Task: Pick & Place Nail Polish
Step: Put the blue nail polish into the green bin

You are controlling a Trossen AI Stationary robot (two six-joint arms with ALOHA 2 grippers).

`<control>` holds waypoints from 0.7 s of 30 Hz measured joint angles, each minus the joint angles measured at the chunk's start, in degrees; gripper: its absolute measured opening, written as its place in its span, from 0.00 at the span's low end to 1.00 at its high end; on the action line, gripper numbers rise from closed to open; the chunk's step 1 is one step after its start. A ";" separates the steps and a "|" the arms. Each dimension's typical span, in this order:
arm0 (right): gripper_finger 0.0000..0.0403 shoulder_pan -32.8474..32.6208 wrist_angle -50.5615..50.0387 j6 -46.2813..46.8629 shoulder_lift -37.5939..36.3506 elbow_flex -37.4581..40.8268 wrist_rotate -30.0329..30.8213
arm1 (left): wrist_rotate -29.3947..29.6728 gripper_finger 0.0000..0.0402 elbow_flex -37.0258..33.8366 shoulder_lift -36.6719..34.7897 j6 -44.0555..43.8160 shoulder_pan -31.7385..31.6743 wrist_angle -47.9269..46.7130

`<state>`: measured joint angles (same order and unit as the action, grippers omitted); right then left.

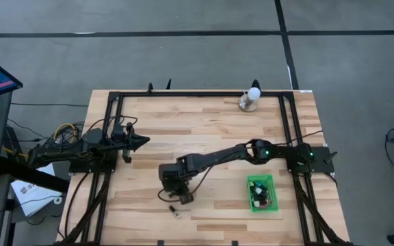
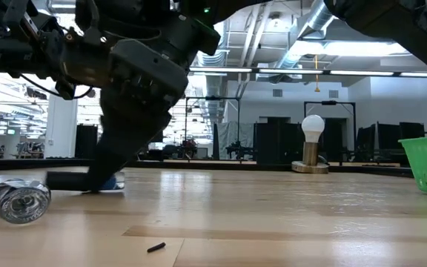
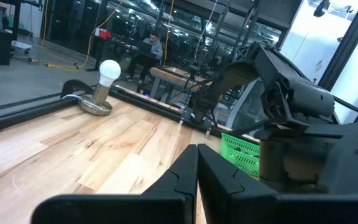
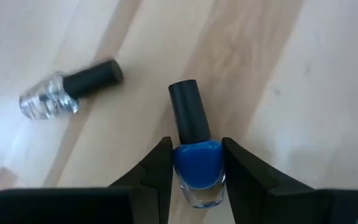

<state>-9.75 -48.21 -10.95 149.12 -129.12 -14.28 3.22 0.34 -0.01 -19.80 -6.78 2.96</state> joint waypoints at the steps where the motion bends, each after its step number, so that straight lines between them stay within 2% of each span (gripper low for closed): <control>1: 0.25 0.19 -1.16 0.63 -0.38 0.07 0.03 | 0.00 0.01 0.00 0.00 0.00 0.02 0.00; 8: 0.25 1.22 -8.29 2.66 -2.22 0.24 1.93 | 0.00 0.01 0.00 0.00 0.00 0.02 0.02; 11: 0.25 1.23 -13.49 2.66 -3.51 0.42 4.83 | -0.01 0.01 0.00 0.00 0.00 0.00 0.02; 21: 0.25 0.63 -25.64 4.74 -8.90 0.31 4.52 | 0.00 0.01 0.00 0.00 -0.02 0.02 0.07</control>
<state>-9.11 -73.85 -6.21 140.21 -128.81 -9.76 3.22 0.34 -0.01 -19.81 -6.76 3.03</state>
